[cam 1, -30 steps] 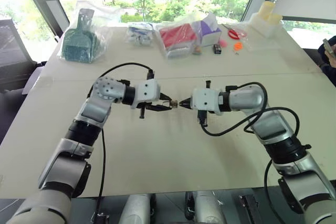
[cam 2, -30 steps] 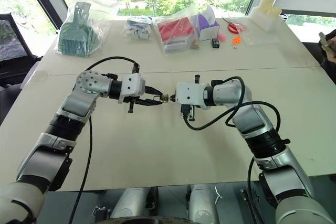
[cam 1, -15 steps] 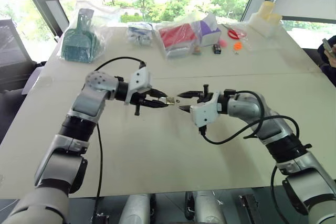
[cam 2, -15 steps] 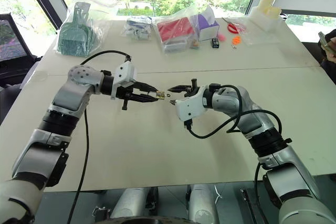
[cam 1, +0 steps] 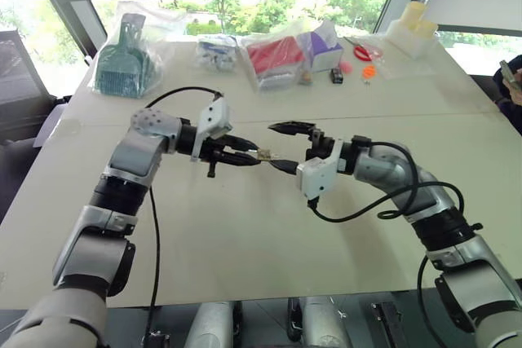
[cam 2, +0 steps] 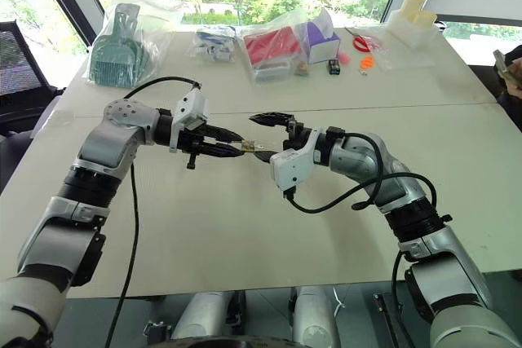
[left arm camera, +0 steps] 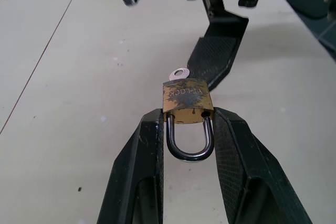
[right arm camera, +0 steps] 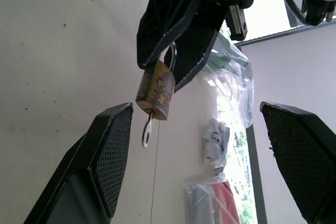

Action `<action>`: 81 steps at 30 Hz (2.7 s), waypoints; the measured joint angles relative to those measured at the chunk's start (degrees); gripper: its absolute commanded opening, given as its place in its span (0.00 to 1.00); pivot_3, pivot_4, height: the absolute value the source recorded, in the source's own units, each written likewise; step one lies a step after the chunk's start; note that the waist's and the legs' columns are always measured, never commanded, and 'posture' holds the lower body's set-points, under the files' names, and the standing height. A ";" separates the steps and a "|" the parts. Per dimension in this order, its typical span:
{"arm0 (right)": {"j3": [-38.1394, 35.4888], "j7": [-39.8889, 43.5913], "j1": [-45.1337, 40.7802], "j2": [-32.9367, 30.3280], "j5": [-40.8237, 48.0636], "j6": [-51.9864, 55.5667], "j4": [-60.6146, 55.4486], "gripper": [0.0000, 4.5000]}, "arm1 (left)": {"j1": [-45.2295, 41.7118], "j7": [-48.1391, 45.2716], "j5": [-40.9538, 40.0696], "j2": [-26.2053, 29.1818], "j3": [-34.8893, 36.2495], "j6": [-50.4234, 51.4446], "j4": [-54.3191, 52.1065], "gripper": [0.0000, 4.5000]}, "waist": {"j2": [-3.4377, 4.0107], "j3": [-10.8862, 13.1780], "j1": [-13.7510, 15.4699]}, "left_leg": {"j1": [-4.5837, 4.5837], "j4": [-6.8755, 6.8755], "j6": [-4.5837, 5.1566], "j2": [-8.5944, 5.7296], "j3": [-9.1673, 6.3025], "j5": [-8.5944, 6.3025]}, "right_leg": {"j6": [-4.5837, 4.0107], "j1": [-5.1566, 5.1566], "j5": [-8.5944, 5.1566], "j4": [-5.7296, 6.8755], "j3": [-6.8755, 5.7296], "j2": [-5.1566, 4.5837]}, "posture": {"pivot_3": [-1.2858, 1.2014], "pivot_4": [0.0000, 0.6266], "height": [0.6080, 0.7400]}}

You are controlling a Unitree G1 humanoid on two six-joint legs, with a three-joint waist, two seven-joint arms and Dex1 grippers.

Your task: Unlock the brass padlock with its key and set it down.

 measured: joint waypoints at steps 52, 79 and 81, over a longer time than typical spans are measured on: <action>0.24 -1.27 -1.07 1.44 -2.23 -0.80 2.30 0.00 | 0.36 3.39 -5.43 2.93 4.99 6.35 -4.60 0.01 | 0.00 0.00 -0.04 | 0.01 0.00 -0.01 0.00 0.02 0.01 | 0.00 0.00 0.00 0.01 0.04 0.01 | 0.52 0.24 1.00; 0.10 -1.03 -1.07 1.11 -1.69 0.49 2.29 0.00 | 2.39 5.79 -1.51 0.25 1.11 1.07 -1.37 0.01 | 0.00 0.00 -0.06 | 0.02 0.00 -0.01 0.00 0.03 0.01 | 0.00 0.00 0.00 0.01 0.06 0.01 | 0.52 0.24 1.00; 0.10 -1.00 -1.08 1.11 -1.69 0.56 2.29 0.00 | 2.39 5.79 -1.30 0.44 1.11 0.87 -1.32 0.01 | 0.00 0.00 -0.06 | 0.02 0.00 -0.01 0.00 0.03 0.01 | 0.00 0.00 0.00 0.01 0.06 0.01 | 0.52 0.24 1.00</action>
